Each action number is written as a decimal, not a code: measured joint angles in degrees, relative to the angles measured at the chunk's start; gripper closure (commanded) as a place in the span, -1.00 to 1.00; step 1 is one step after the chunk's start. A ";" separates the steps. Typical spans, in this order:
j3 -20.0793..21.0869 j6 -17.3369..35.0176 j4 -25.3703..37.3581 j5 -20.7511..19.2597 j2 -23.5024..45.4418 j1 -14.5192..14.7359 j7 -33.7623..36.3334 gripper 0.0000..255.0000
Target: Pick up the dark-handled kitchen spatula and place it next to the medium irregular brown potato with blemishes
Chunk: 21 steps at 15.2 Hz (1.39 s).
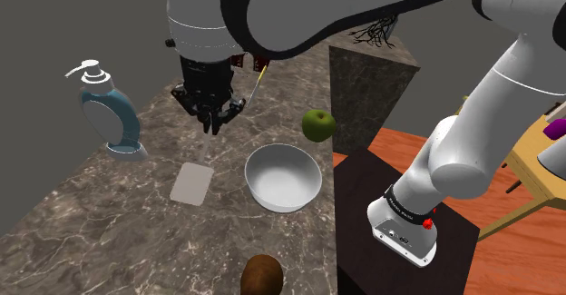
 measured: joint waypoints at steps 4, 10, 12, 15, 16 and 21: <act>2.52 -0.97 1.42 -0.68 1.11 2.96 5.67 1.00; 6.18 -2.55 4.93 -3.09 4.73 8.29 15.11 1.00; 7.23 -2.94 6.22 -4.24 6.38 10.31 18.36 1.00; 8.34 -4.60 10.40 -7.00 10.47 14.06 23.49 1.00; 8.66 -5.28 11.74 -7.74 11.58 15.36 25.05 1.00; 9.41 -8.51 19.03 -11.85 17.94 22.56 32.38 1.00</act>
